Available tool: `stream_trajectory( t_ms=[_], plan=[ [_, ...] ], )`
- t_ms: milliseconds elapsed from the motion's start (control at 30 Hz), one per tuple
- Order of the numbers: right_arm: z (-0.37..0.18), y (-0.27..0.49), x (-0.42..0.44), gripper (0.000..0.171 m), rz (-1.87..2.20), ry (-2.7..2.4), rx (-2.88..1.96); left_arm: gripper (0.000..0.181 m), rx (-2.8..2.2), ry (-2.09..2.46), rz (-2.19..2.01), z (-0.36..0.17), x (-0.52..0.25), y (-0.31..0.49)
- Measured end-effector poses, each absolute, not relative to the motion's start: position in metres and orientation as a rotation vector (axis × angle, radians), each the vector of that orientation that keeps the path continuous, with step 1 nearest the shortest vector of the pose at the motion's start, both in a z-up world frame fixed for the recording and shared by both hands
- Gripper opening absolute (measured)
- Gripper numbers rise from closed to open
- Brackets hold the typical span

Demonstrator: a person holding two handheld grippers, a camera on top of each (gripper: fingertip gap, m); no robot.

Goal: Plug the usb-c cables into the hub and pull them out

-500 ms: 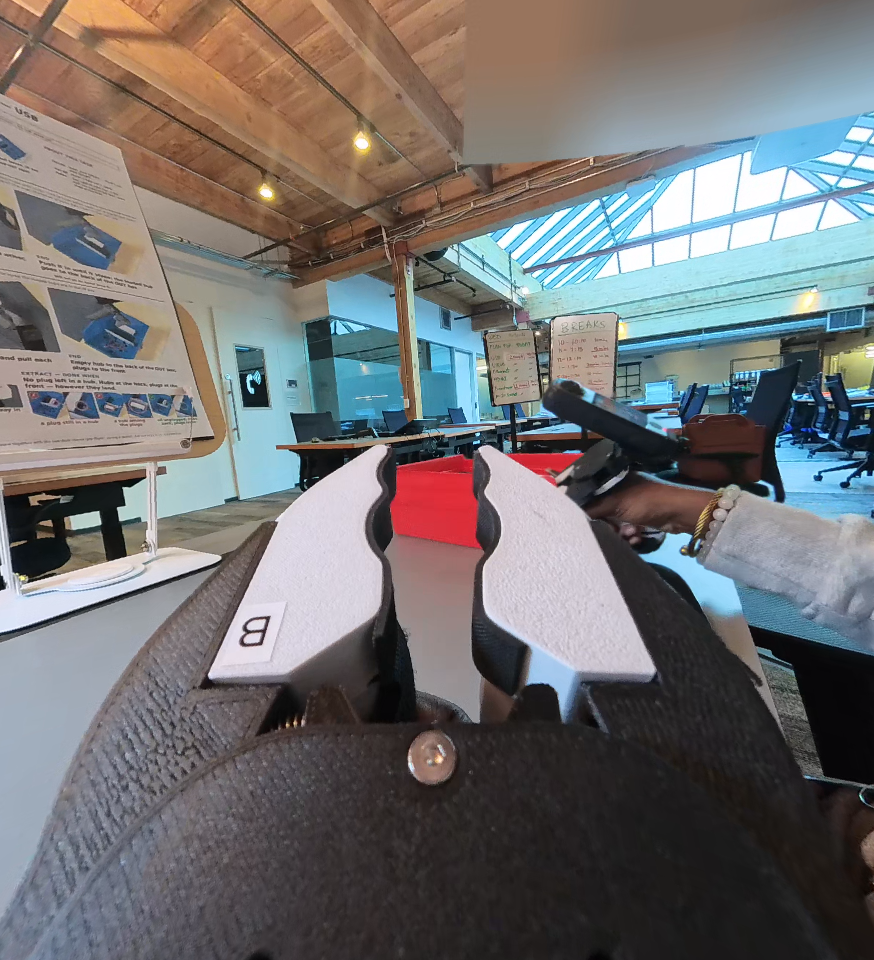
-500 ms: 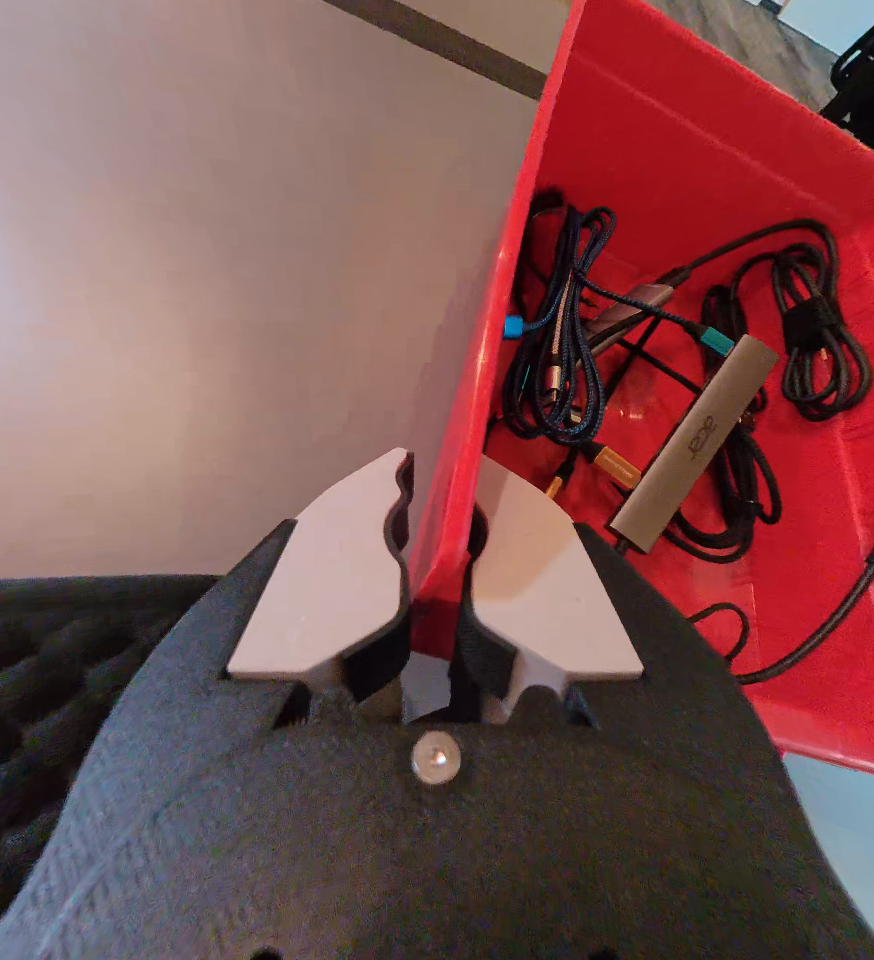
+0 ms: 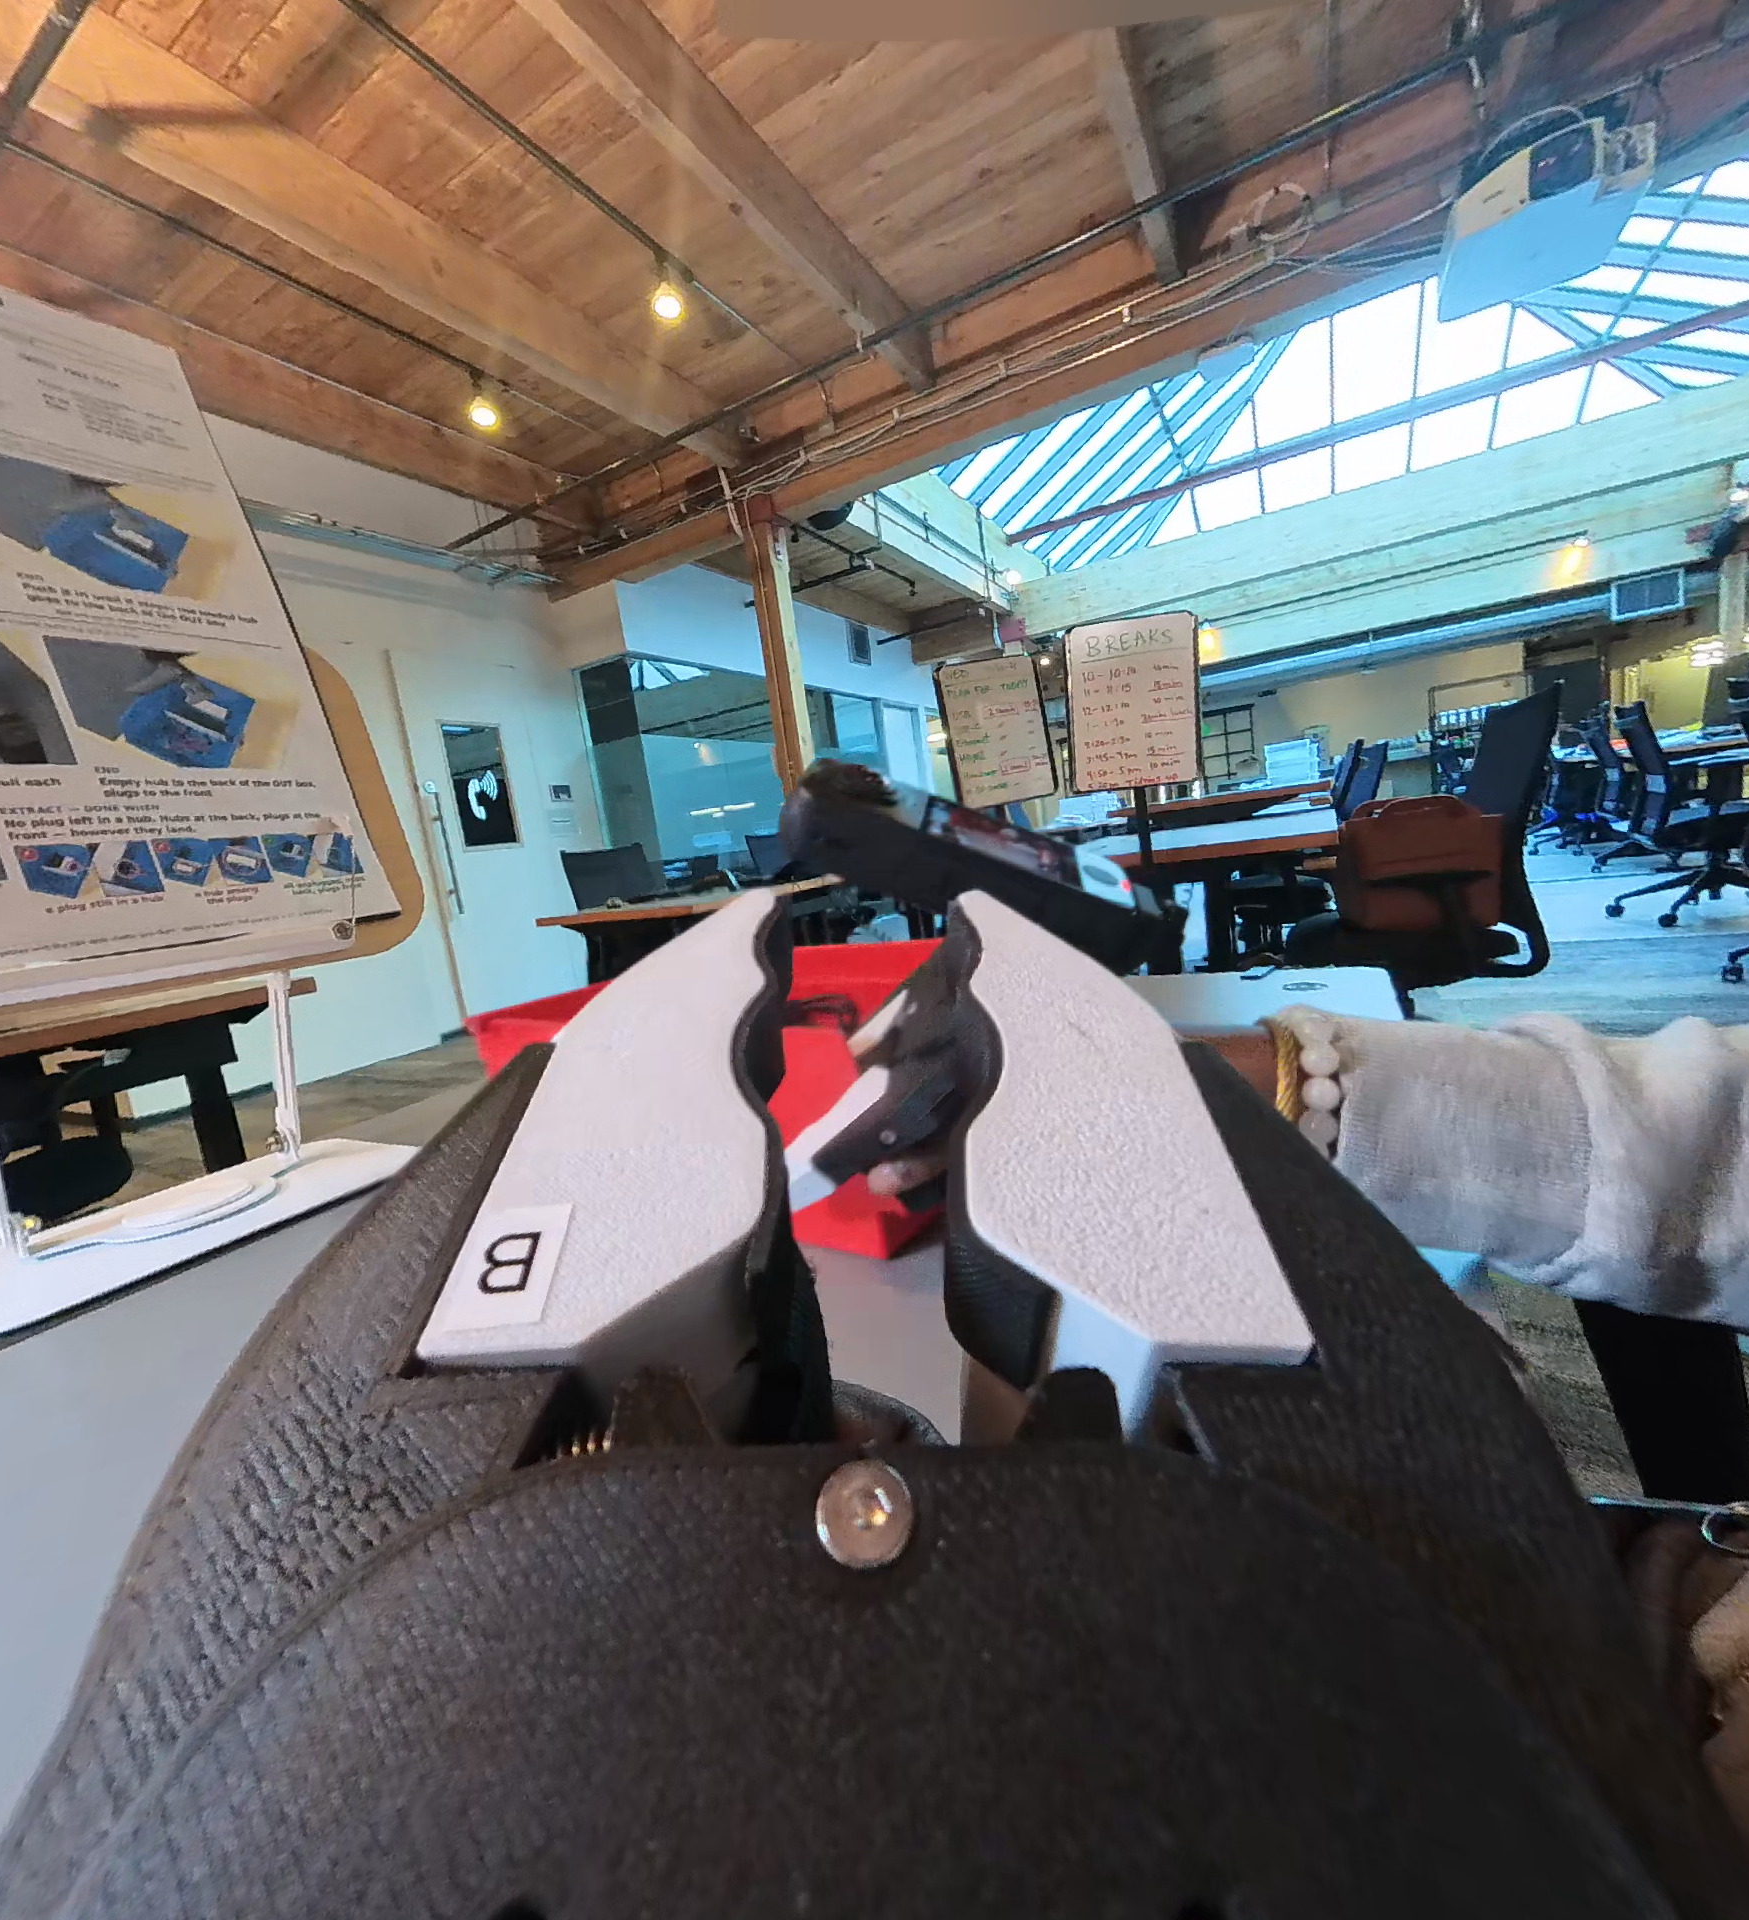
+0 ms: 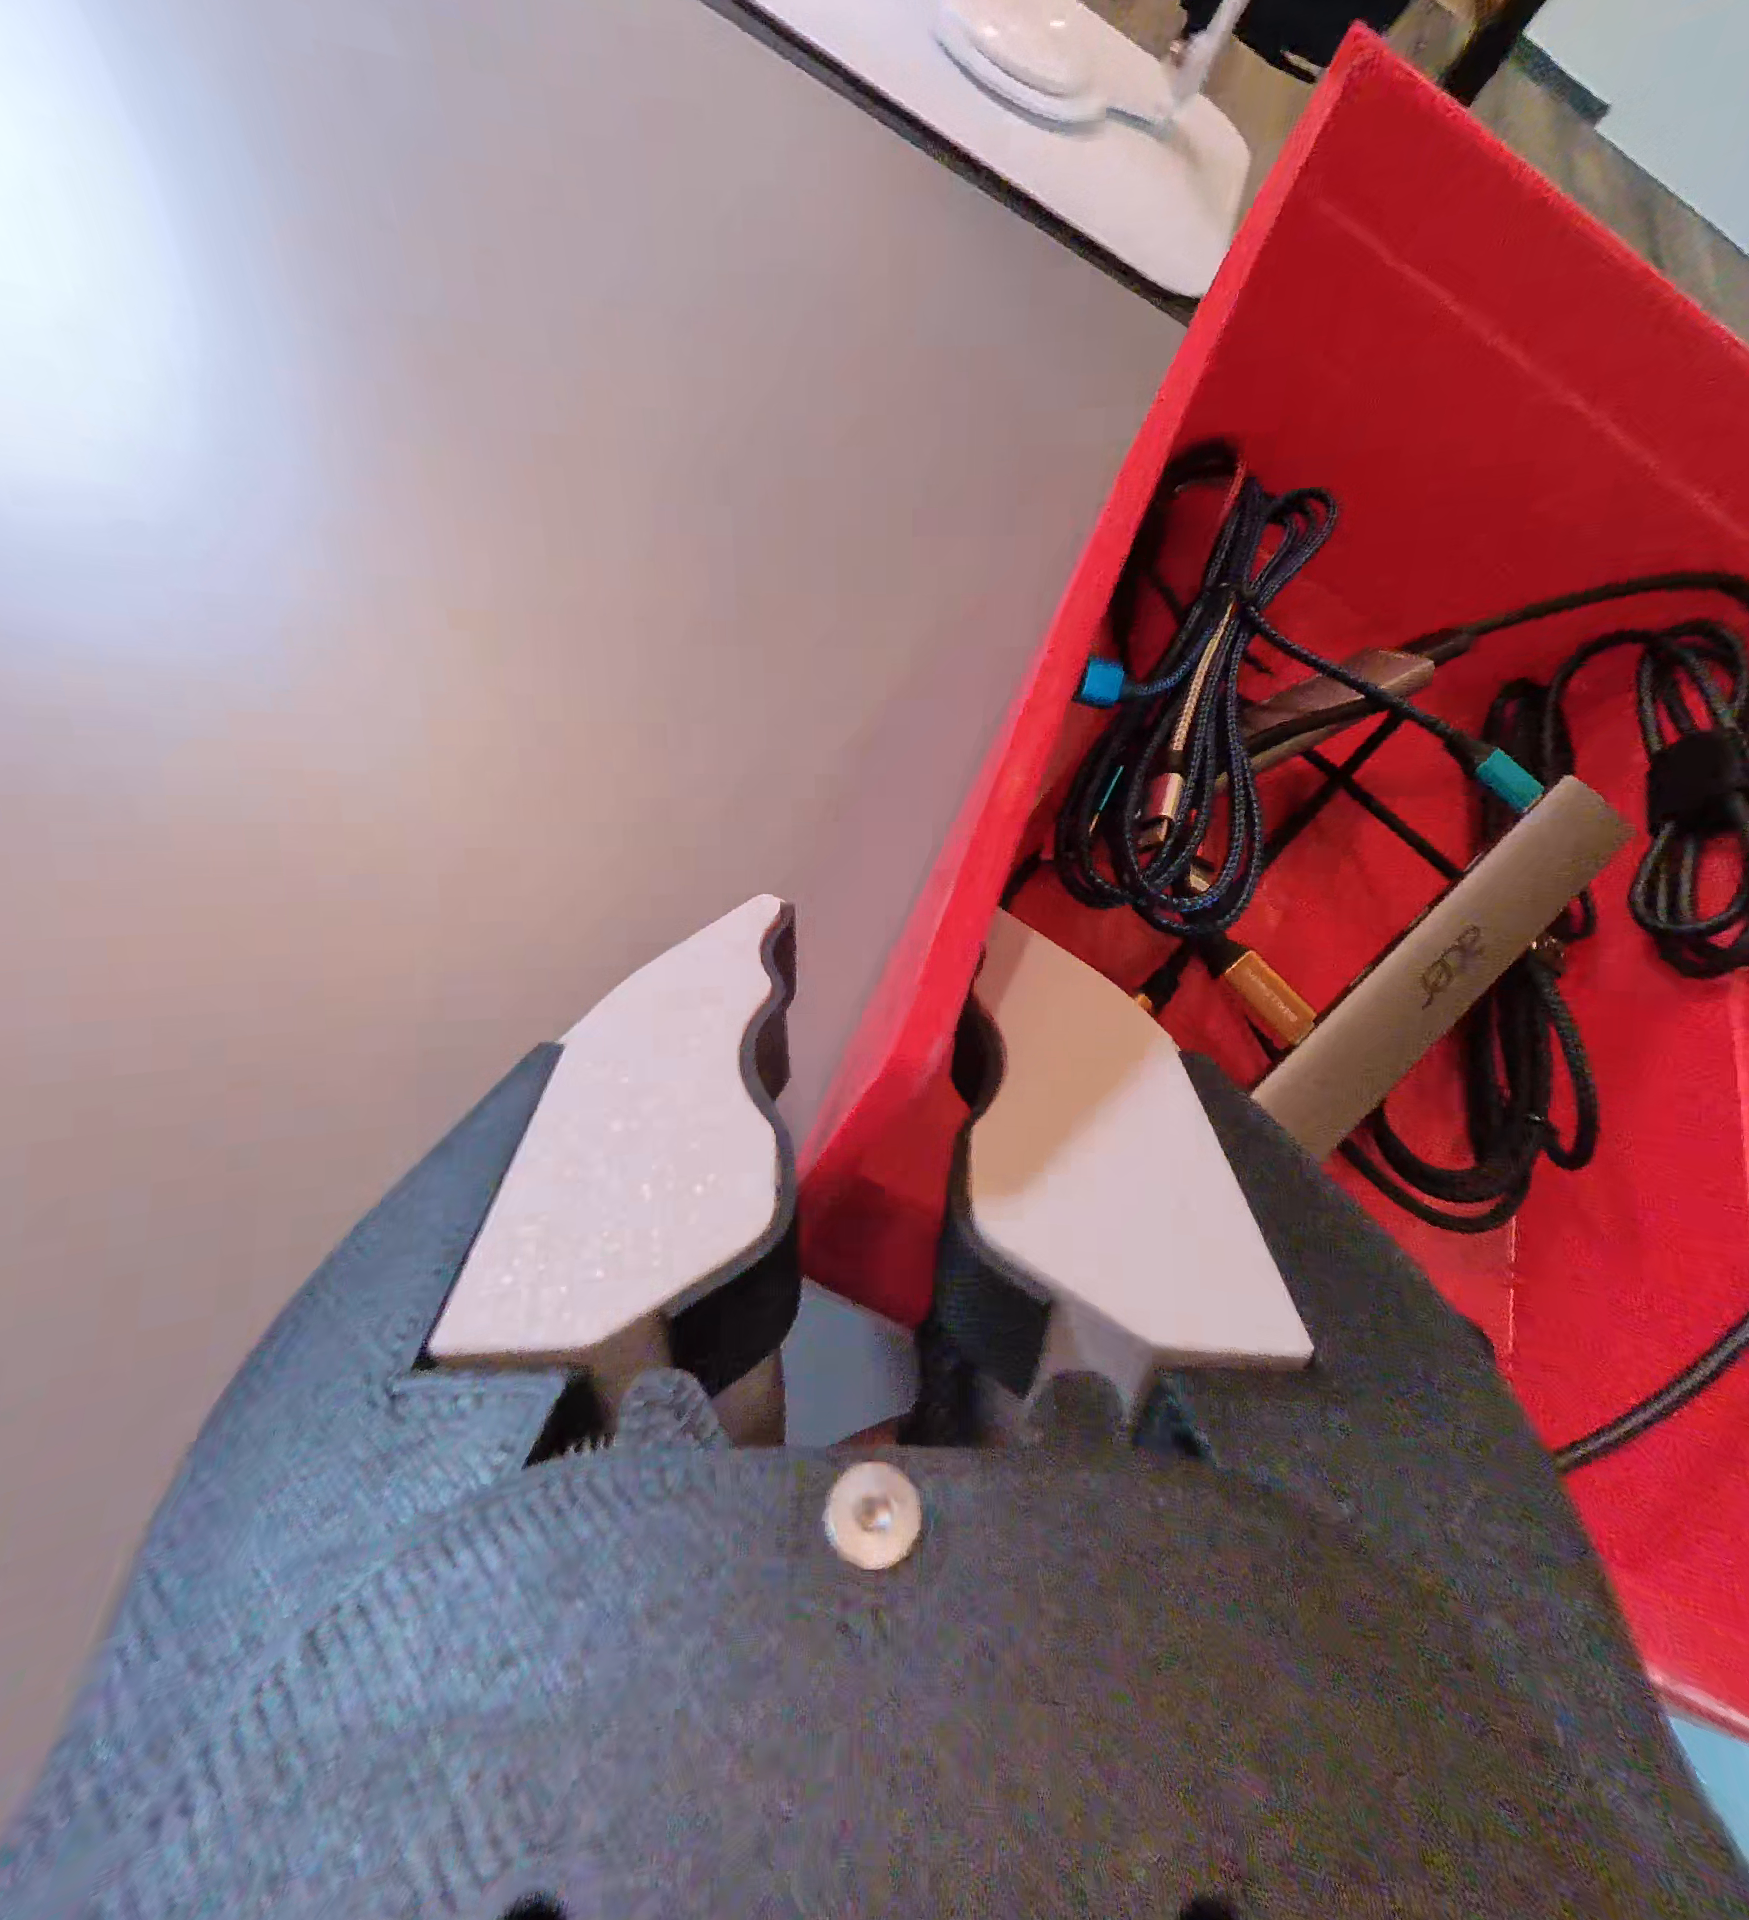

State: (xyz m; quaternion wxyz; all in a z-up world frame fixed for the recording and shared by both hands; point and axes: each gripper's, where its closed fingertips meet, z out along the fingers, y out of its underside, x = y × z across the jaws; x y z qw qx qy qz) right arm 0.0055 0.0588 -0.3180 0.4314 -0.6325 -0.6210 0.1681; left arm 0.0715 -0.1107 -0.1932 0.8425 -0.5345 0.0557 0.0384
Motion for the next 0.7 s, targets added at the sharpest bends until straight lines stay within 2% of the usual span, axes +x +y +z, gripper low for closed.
stream_trajectory(
  t_ms=[267, 533, 700],
  plan=[
    [-0.316, -0.040, -0.045, 0.030, 0.567, -1.656, -1.436, 0.029, -0.991, 0.092, 0.130, -0.174, 0.068, -0.134],
    [-0.318, -0.131, -0.086, 0.032, 0.615, -1.851, -1.248, 0.029, -0.730, 0.136, -0.086, -0.143, 0.076, -0.185],
    [-0.318, -0.178, -0.103, 0.034, 0.742, -1.956, -1.204, 0.029, -0.713, 0.345, -0.192, -0.132, 0.116, -0.199]
  ],
)
